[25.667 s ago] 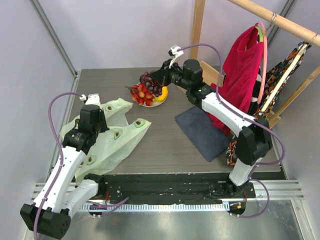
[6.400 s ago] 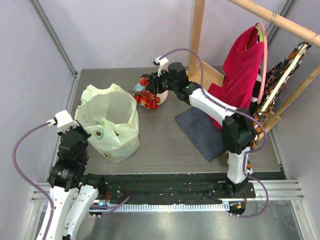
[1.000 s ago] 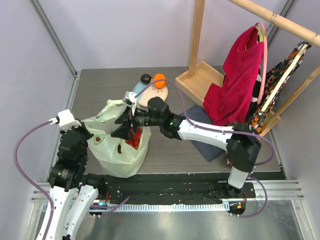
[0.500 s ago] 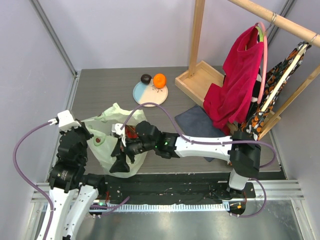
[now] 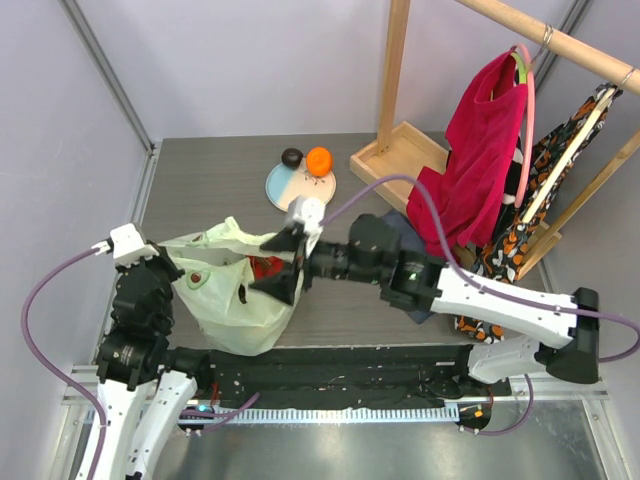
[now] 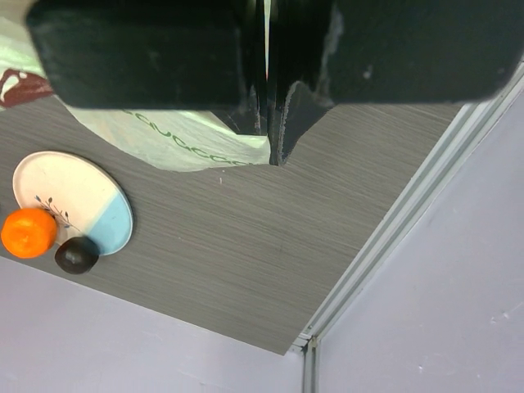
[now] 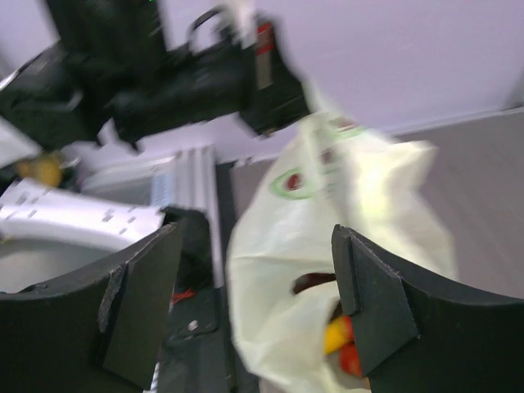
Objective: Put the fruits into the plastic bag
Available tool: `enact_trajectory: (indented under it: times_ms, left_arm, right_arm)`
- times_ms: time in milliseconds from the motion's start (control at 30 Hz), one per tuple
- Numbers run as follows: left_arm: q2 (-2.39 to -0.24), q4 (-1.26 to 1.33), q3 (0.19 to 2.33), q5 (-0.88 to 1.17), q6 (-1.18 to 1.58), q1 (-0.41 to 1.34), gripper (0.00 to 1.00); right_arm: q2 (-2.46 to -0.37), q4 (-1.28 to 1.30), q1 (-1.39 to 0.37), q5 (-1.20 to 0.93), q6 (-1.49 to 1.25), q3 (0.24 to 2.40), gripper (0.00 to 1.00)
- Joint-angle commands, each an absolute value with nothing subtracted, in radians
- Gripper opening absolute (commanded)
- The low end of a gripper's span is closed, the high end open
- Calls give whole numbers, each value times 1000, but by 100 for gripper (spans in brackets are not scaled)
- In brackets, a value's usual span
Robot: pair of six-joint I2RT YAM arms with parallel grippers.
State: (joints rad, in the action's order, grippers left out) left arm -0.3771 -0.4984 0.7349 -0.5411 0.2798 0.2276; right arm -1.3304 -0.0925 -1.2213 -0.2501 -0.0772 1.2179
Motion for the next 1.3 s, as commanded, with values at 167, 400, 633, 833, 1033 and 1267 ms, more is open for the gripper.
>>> enact_trajectory:
  times_ms: [167, 400, 633, 833, 1033, 1267]
  left_arm:
    - [-345, -454, 750, -623, 272, 222, 0]
    - [-348, -453, 749, -638, 270, 222, 0]
    - [-345, -448, 746, -635, 270, 222, 0]
    - [-370, -446, 747, -615, 268, 222, 0]
    - [-385, -448, 750, -617, 267, 222, 0]
    - [-394, -445, 750, -614, 264, 222, 0]
  right_arm:
    - [-1339, -48, -878, -106, -142, 1331, 81]
    - [-1621, 55, -635, -140, -256, 1505, 80]
    - [-1957, 127, -494, -141, -290, 1736, 78]
    - [-2173, 133, -422, -147, -302, 1902, 78]
    - [-2328, 150, -373, -164, -305, 2040, 82]
    - [-2404, 83, -348, -253, -356, 2091, 82]
